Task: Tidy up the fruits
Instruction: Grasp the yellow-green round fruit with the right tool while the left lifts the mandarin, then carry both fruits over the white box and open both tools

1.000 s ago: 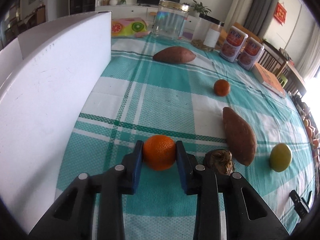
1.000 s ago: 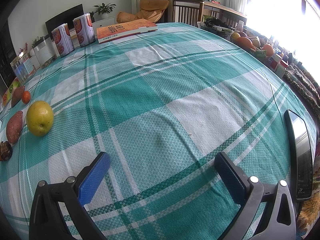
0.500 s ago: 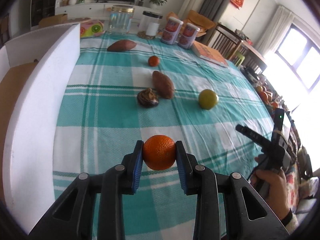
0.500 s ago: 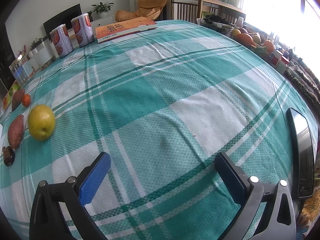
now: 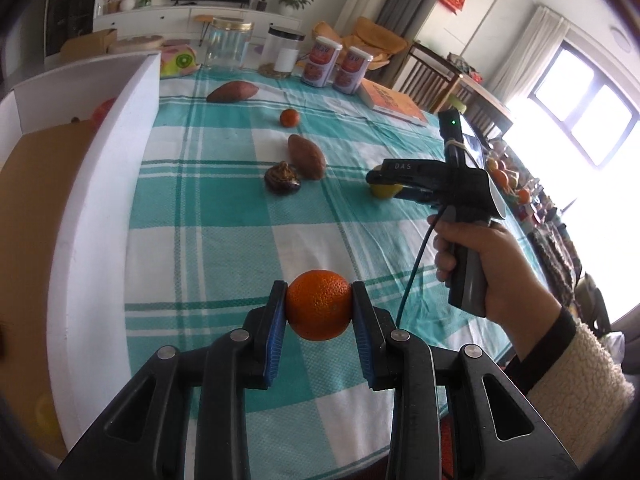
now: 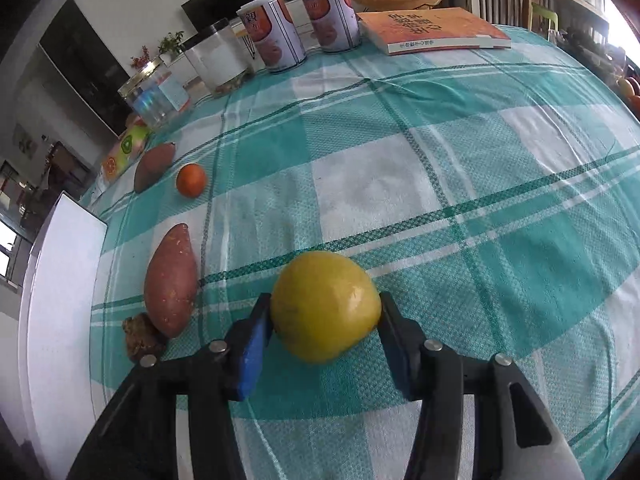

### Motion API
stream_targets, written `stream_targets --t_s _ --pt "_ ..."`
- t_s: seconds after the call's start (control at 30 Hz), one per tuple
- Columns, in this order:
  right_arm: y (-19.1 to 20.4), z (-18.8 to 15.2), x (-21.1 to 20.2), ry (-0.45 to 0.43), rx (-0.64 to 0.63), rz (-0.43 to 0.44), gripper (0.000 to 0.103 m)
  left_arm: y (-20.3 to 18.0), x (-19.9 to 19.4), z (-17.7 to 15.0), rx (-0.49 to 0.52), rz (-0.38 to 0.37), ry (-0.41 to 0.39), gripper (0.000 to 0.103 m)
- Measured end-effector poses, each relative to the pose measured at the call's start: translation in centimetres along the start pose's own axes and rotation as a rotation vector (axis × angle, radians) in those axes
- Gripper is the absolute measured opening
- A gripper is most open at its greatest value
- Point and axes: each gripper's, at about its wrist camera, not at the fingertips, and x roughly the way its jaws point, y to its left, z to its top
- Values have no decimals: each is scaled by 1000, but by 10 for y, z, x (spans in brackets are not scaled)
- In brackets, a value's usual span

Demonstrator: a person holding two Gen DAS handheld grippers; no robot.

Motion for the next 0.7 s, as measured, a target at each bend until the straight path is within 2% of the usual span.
stream_targets --t_s 0.1,0.23,0.33,0.43,0.57,0.63,0.7 --pt "-15 -15 -16 -23 54 40 51 3 -5 -5 -6 -18 17 32" --pt "-37 -44 -48 -53 179 168 51 4 -21 -4 -26 -73 11 32" --pt "-28 -55 -75 -78 186 250 51 5 -41 3 -37 -105 -21 32" --pt "10 -59 -101 -94 119 330 51 12 -67 11 -58 -118 -66 32" --pt "91 -70 -125 -75 -19 469 51 38 -105 15 -111 -103 -121 32" --pt "138 -82 -131 -47 -96 543 51 58 -122 12 -154 -71 -144 32" --pt "183 -96 -132 -7 -176 608 51 82 -136 7 -192 0 -169 32"
